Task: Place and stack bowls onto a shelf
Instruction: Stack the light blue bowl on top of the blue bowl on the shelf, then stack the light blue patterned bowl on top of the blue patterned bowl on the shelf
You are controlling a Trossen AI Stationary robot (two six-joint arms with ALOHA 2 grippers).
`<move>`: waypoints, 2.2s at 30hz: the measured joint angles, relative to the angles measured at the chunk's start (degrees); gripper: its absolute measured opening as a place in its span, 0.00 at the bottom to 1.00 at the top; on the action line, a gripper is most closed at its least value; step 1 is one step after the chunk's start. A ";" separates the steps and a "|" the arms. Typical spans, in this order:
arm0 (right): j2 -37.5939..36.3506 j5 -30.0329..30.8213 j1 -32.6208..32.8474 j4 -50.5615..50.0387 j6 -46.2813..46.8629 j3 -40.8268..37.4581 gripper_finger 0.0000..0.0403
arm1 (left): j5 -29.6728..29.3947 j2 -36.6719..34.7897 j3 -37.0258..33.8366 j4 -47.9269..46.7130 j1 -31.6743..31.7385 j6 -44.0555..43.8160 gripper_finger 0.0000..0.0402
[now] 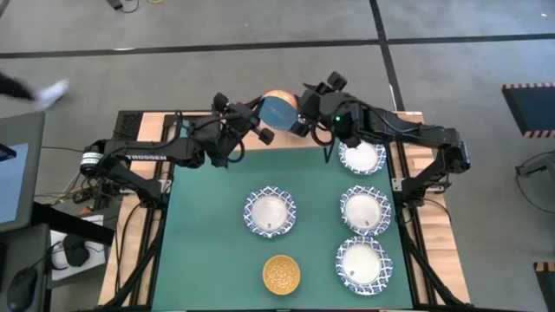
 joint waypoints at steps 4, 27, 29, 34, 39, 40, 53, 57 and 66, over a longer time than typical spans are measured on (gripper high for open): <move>0.07 -0.33 -0.06 -0.27 0.68 -0.04 0.40 | -1.08 -0.02 0.02 0.60 -1.19 -2.98 0.01; 0.19 -0.50 0.40 2.24 2.31 -0.11 0.14 | -7.64 -0.02 0.07 -0.95 -3.56 -8.45 0.01; -0.56 -0.73 0.78 3.98 2.30 -0.21 0.21 | -8.98 -0.02 0.07 -2.90 -2.99 -7.27 0.01; -3.53 -12.19 1.35 7.39 4.15 -0.06 0.33 | -9.33 -0.02 0.07 -7.27 -1.31 -9.36 0.01; -3.99 -16.75 1.31 4.64 6.20 -0.09 0.41 | -9.34 -0.02 0.07 -7.85 0.17 -10.19 0.01; -3.87 -17.04 1.31 4.23 6.20 -0.09 0.42 | -9.47 -0.02 0.07 -7.78 0.47 -10.69 0.01; 0.11 -12.24 0.01 0.30 6.48 -0.76 0.55 | -3.43 -0.02 0.07 -7.29 1.03 -20.45 0.01; 0.69 -10.97 -0.36 -1.17 6.77 -0.72 0.54 | -3.62 0.02 0.04 -7.00 0.07 -20.43 0.01; 0.83 -10.33 -0.44 -1.52 7.49 -0.70 0.35 | -5.91 0.04 0.00 -6.85 -1.45 -20.73 0.01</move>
